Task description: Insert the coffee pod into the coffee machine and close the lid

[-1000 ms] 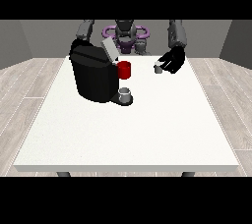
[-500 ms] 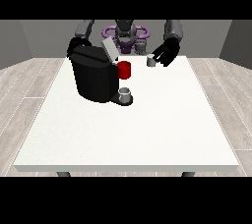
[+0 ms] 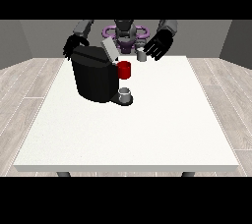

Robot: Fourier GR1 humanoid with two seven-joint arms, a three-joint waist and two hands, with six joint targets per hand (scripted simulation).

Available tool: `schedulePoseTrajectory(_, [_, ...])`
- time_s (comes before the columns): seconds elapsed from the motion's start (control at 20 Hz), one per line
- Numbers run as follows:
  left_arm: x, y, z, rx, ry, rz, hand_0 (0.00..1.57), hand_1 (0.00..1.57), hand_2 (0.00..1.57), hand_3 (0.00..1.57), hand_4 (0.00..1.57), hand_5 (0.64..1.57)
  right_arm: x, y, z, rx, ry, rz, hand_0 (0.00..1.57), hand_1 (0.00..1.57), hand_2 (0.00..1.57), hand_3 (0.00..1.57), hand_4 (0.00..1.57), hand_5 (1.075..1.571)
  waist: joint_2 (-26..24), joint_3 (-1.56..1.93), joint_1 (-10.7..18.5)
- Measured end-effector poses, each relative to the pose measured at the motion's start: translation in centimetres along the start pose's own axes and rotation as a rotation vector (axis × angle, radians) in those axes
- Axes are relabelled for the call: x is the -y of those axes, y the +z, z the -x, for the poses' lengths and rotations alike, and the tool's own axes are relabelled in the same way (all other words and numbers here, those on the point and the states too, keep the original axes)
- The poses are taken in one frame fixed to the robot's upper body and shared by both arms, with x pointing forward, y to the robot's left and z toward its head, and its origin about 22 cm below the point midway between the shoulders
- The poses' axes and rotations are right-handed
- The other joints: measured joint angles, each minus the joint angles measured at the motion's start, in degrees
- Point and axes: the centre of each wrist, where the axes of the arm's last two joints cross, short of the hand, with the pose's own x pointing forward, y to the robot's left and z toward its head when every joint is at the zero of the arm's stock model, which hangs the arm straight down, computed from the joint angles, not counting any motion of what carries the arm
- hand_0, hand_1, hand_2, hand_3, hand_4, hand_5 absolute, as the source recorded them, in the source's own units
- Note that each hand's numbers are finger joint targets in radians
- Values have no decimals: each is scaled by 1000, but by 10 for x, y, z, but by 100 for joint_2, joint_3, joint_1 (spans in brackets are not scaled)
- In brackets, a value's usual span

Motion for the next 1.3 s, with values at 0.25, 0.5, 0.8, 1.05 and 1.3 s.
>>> schedulePoseTrajectory(0.25, [-18, -11, -24, 27, -4, -31, 1284, 1284, 1340, 1276, 519, 1571, -3, -9, -13, 27, 14, 9, 0, 0, 0, 0, 520, 1571, 173, 0, -115])
schedulePoseTrajectory(0.5, [-31, -17, -39, 39, -18, -52, 1262, 1262, 1297, 1237, 494, 1571, -2, -14, -21, 68, 15, 7, 0, 0, 0, 0, 526, 1571, 368, 1, -245])
schedulePoseTrajectory(0.8, [-29, -21, -47, 39, -15, -40, 1292, 1292, 1315, 1222, 498, 1571, -6, -11, -19, 57, 11, 16, 0, 0, 0, 0, 537, 1571, 397, 1, -281])
schedulePoseTrajectory(1.05, [-25, -24, -52, 46, -24, -35, 1268, 1268, 1300, 1217, 512, 1571, -2, -13, -20, 63, 4, 23, 0, 0, 0, 0, 512, 1571, 469, 1, -275])
schedulePoseTrajectory(1.3, [-29, -23, -50, 65, -31, -45, 1183, 1183, 1251, 1180, 499, 1571, -3, -16, -30, 93, -11, 22, 0, 0, 0, 0, 538, 1571, 620, 1, -306])
